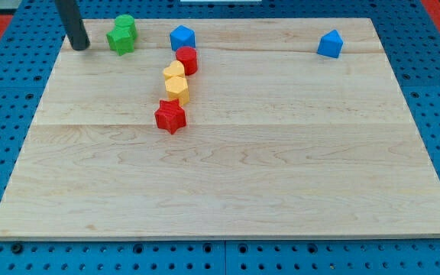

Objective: Place the green circle in between blue cube and blue triangle

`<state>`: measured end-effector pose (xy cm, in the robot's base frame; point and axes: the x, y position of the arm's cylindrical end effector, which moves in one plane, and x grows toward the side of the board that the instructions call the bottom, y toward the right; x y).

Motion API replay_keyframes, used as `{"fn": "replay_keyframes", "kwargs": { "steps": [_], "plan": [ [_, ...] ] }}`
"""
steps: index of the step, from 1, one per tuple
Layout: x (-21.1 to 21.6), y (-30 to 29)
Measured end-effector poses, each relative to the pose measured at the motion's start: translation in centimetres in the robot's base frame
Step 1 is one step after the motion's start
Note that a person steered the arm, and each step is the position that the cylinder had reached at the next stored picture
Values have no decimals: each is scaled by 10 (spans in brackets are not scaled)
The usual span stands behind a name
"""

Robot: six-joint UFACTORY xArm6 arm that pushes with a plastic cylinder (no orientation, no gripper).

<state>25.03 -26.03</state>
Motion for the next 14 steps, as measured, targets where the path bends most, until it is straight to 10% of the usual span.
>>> {"fn": "replay_keyframes", "kwargs": {
  "steps": [11,14],
  "plan": [
    [-29,329],
    [-31,314]
  ]
}}
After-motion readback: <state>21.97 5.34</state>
